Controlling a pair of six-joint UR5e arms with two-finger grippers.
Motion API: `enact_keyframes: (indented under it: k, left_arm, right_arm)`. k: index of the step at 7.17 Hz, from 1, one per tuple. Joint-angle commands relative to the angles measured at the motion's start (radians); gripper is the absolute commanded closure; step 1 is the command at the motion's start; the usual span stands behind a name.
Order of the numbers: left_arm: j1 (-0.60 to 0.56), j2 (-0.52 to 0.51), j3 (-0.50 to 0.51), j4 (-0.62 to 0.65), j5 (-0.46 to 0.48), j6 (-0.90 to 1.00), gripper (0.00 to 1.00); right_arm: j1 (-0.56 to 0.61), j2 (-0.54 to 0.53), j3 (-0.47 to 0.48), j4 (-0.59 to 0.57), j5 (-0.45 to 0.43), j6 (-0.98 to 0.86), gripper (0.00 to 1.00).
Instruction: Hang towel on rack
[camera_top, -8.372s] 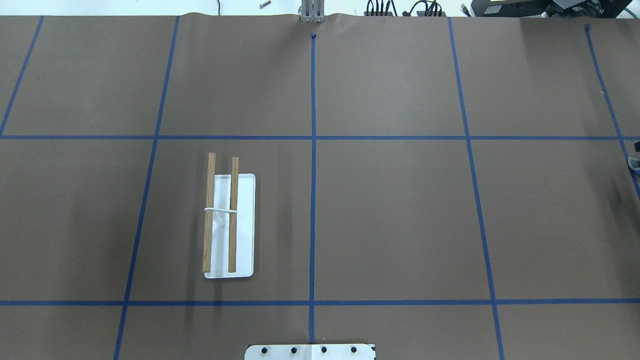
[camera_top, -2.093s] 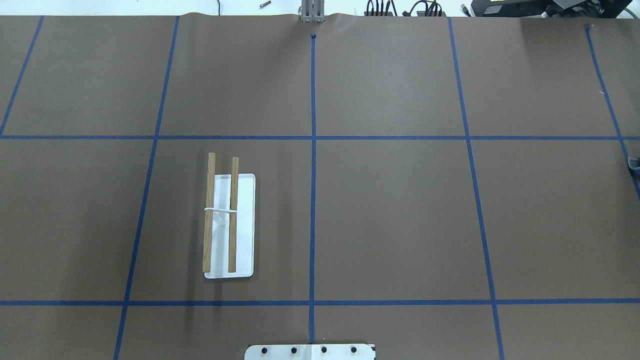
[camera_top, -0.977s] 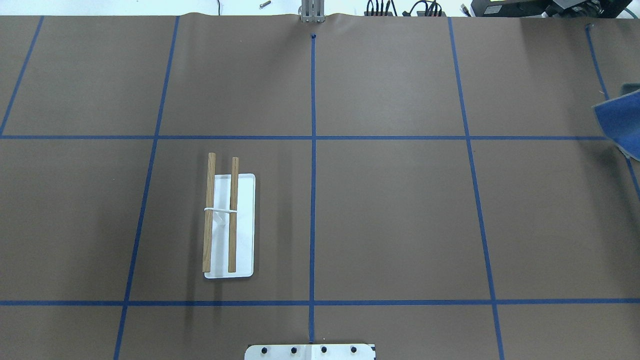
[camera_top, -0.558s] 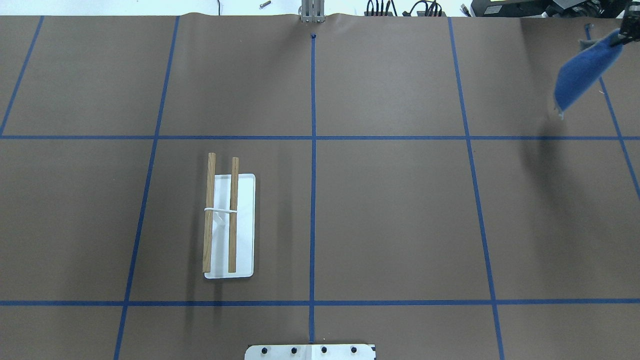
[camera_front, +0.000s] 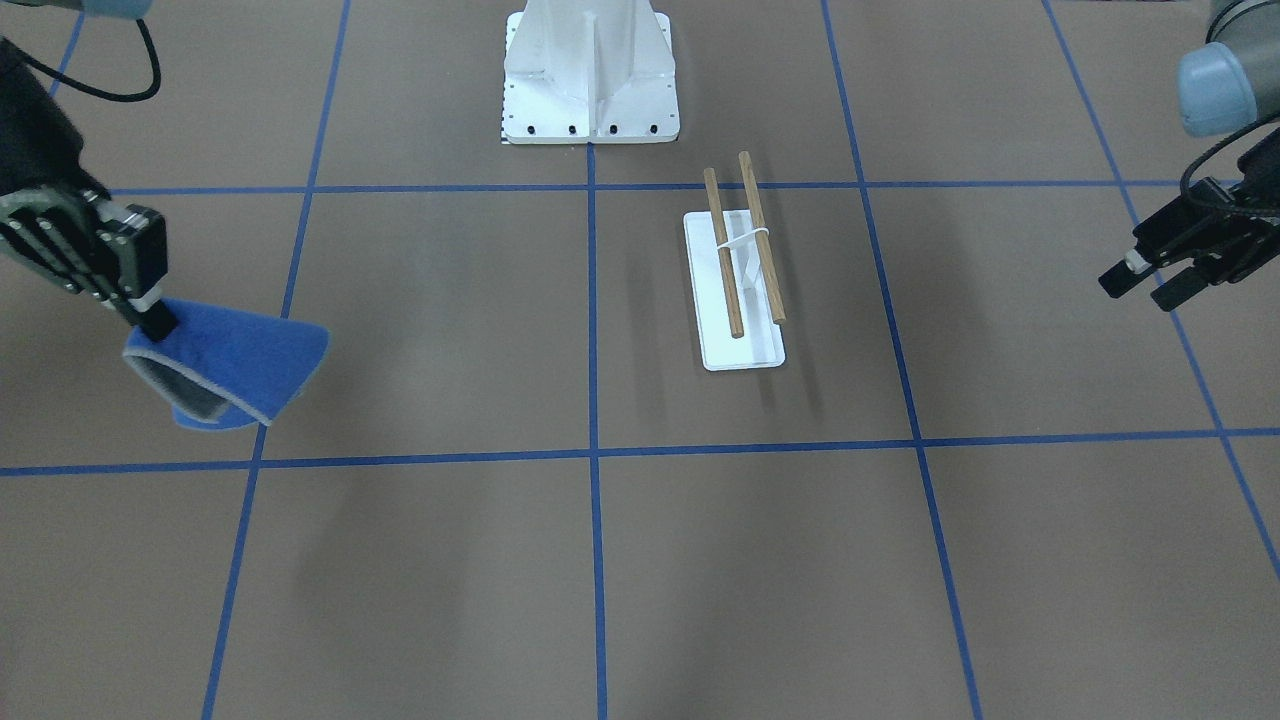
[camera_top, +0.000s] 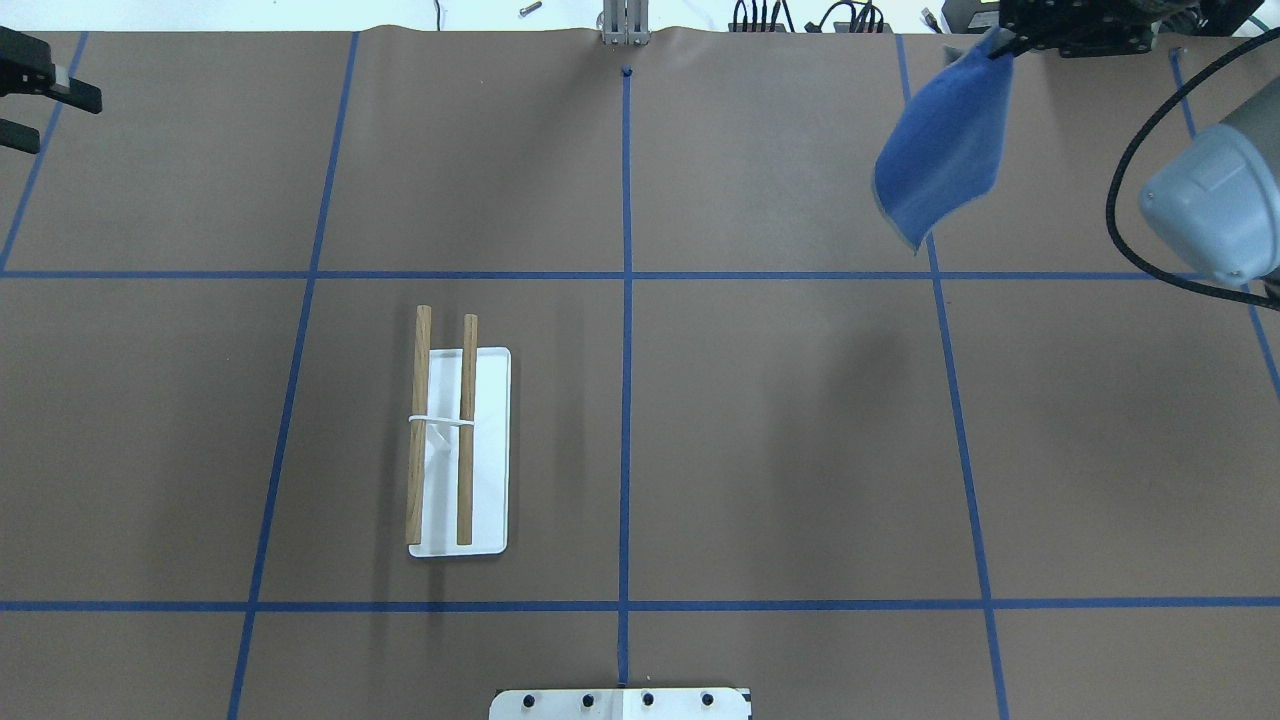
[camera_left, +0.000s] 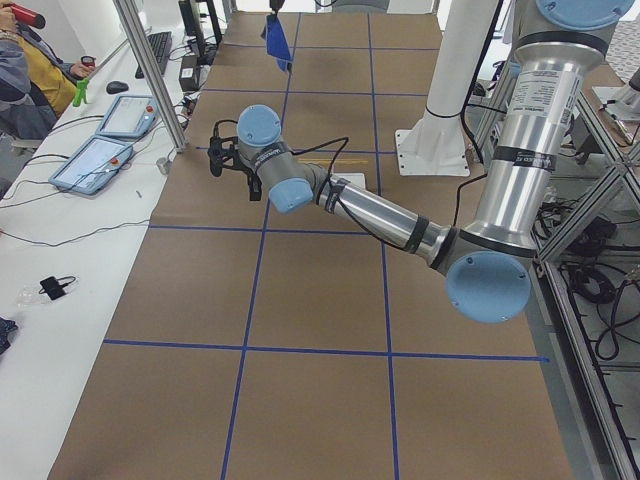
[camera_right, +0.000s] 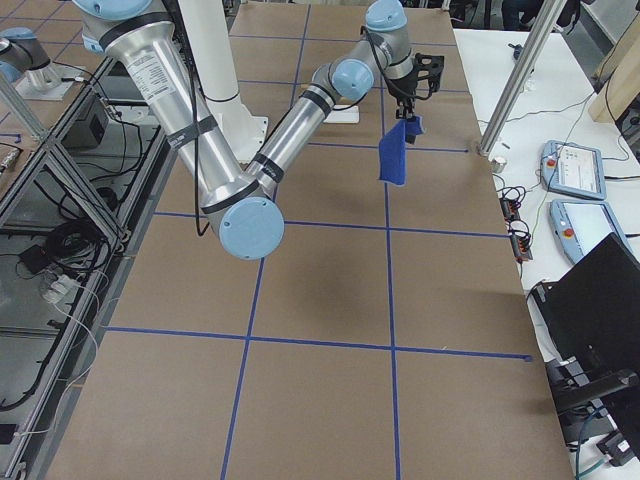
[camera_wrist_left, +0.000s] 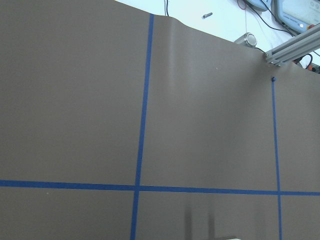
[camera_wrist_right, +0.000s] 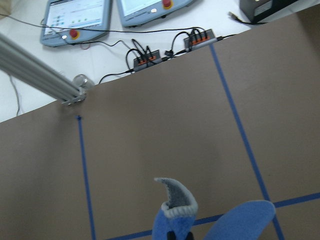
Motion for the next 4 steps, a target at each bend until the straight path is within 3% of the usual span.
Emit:
enact_keyframes:
  k: [1,2,4]
  left_arm:
    - [0.045,-0.044,0.006,-0.014,0.0,-0.166,0.02]
    - [0.082,-0.083,0.012,-0.055,-0.001,-0.364,0.02]
    - [0.122,-0.14,0.059,-0.221,0.004,-0.786,0.02]
  right_arm:
    - [-0.113,0.035,0.015,0.22,-0.072,-0.057,1.0]
    - [-0.182,0.034,0.015,0.304,-0.177,-0.112,1.0]
    - [-0.22,0.043,0.013,0.38,-0.206,-0.265,1.0]
